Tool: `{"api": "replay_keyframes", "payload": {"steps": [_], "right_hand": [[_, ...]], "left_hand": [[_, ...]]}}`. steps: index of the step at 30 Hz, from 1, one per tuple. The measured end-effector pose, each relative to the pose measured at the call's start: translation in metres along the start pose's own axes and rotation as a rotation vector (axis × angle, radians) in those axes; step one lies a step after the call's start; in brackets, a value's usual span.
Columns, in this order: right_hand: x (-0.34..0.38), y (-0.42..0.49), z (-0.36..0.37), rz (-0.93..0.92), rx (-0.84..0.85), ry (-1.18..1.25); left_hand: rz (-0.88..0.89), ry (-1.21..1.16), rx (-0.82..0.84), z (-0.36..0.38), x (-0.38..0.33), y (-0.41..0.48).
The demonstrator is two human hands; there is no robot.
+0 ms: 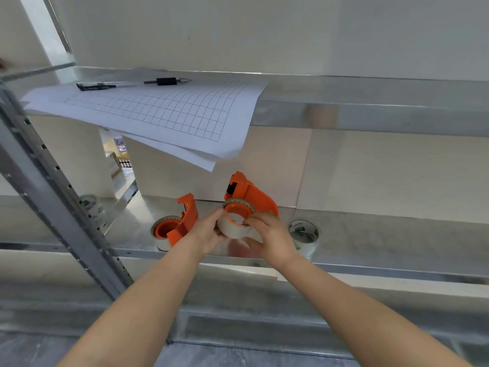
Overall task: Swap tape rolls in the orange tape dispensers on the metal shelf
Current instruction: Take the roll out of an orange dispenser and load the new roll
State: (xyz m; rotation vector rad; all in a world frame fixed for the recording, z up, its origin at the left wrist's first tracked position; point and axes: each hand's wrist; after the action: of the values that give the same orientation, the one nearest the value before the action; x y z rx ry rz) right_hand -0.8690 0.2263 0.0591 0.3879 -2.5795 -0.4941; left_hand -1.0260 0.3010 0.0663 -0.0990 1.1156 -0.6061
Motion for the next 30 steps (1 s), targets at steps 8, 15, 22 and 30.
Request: {"api": "replay_keyframes", "payload": {"steps": [8, 15, 22, 30], "right_hand": [[0.017, -0.004, 0.001, 0.019, -0.001, 0.082], [-0.002, 0.001, -0.019, 0.161, -0.023, 0.218], [-0.053, -0.003, -0.063, 0.375, -0.204, 0.245], [-0.104, -0.04, -0.088, 0.533, -0.189, 0.183]], "left_hand": [[-0.024, -0.21, 0.033, 0.004, 0.008, -0.007], [-0.027, -0.332, -0.096, 0.015, 0.017, 0.0], [0.005, -0.369, -0.17, 0.041, 0.022, 0.016], [-0.004, -0.4, -0.138, 0.093, 0.041, 0.035]]}}
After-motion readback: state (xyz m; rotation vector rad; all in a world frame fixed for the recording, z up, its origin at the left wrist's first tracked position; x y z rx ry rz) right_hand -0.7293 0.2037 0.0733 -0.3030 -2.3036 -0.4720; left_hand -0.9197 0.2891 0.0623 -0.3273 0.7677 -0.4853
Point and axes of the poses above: each hand's wrist, its own y-axis towards the middle knuckle, its own z-axis out of the palm, x = y × z, and after that the axes turned 6 degrees about x, right-handed
